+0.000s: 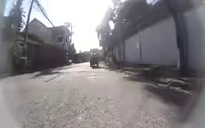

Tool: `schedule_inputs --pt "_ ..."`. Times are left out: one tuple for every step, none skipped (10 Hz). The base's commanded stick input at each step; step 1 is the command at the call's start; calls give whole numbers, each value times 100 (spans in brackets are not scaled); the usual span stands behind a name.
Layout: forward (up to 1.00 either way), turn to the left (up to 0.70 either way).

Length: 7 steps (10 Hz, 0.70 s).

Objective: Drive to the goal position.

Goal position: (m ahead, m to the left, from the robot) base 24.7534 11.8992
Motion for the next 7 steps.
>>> schedule_inputs --pt "70 0" --pt "70 0" --pt "70 0" --pt "70 0" --pt "70 0" --pt "70 0" --pt "70 0"
